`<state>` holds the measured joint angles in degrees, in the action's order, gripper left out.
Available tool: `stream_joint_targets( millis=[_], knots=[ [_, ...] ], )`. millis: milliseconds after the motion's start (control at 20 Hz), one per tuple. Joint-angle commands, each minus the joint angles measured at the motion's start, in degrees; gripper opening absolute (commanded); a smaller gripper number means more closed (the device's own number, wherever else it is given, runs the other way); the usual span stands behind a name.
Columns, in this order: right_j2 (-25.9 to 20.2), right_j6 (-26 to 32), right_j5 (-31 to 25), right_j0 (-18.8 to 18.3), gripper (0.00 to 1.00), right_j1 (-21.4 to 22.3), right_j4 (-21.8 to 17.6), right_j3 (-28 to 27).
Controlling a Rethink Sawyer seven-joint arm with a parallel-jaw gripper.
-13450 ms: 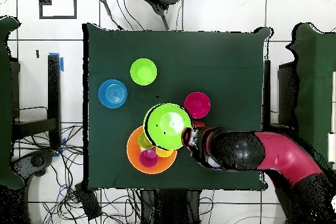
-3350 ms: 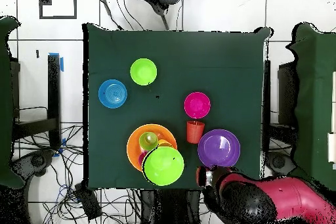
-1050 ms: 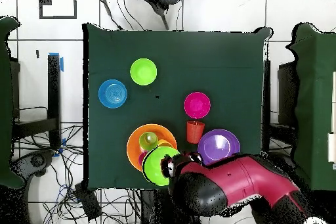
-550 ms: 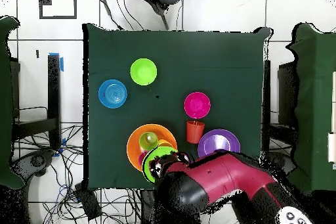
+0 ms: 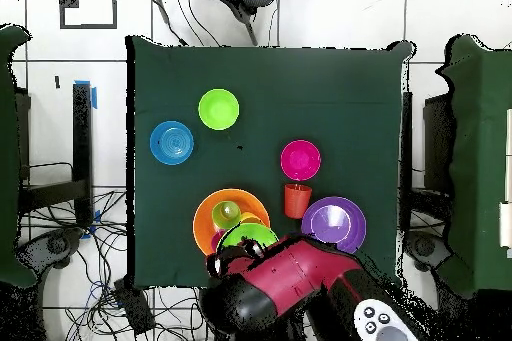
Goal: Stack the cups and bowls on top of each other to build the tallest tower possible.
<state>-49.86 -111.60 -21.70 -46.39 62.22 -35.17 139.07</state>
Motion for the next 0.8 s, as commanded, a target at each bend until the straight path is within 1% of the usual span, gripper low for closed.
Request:
stream_joint_targets(
  millis=[50, 250, 450, 650, 800],
  knots=[
    [12.0, -10.5, 3.9, 4.8, 1.00, -7.0, -6.4, -3.2],
    [15.1, -9.4, 5.1, 6.4, 1.00, -8.7, -7.1, -4.4],
    [17.2, -7.9, 5.9, 7.4, 1.00, -9.4, -7.0, -5.1],
    [20.2, -7.0, 5.7, 9.4, 1.00, -10.9, -7.9, -6.8],
    [22.0, -6.5, 6.0, 10.2, 1.00, -11.4, -8.3, -7.5]
  ],
)
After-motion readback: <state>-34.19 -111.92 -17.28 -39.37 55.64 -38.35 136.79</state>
